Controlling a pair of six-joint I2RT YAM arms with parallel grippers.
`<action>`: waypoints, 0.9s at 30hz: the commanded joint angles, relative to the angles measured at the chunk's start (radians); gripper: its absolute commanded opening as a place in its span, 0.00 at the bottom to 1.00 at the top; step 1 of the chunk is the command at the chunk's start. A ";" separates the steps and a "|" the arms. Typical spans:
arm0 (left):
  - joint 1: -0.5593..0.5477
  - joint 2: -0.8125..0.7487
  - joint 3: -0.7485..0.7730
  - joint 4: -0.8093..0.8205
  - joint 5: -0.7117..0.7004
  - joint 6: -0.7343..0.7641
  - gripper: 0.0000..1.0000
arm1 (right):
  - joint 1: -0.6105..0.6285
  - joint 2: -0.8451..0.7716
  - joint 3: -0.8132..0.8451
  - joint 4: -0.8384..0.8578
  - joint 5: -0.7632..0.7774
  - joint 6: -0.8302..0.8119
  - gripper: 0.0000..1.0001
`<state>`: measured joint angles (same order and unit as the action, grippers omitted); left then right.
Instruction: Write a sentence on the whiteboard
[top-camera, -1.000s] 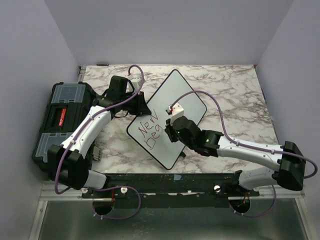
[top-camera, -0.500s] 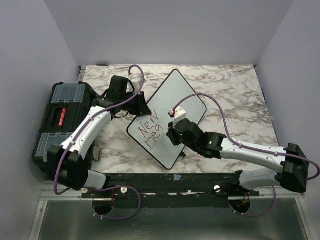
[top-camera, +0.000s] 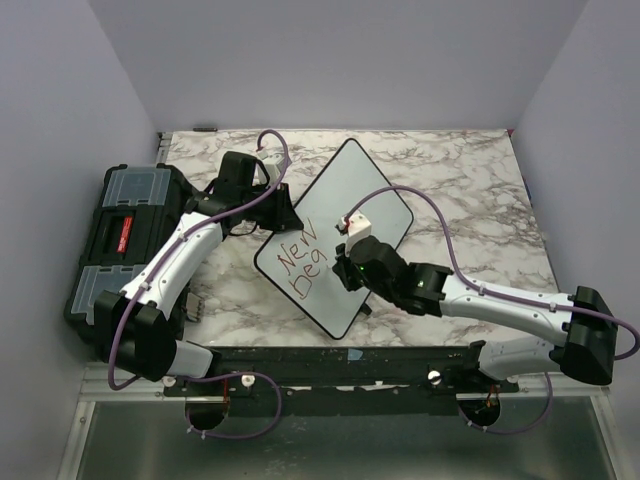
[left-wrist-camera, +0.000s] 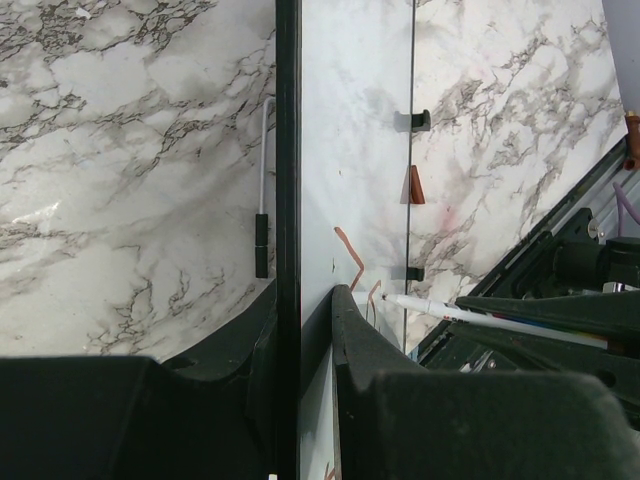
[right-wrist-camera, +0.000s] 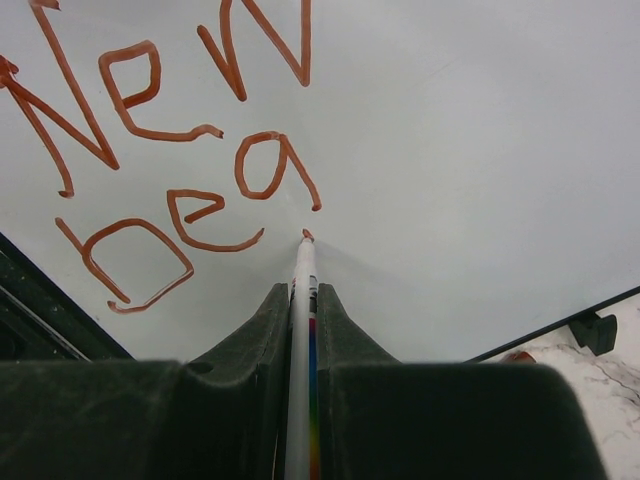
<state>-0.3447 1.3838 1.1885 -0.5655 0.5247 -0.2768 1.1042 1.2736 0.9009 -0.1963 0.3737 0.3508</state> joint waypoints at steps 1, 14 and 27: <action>-0.027 0.011 -0.023 -0.055 -0.146 0.137 0.00 | 0.001 -0.001 0.050 -0.032 0.026 0.005 0.01; -0.028 0.012 -0.024 -0.054 -0.146 0.137 0.00 | 0.000 0.054 0.172 -0.011 0.141 -0.063 0.01; -0.028 0.011 -0.023 -0.054 -0.144 0.137 0.00 | -0.012 0.114 0.149 0.027 0.144 -0.042 0.01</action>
<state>-0.3485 1.3819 1.1885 -0.5629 0.5247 -0.2771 1.0996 1.3636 1.0573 -0.2012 0.4866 0.3054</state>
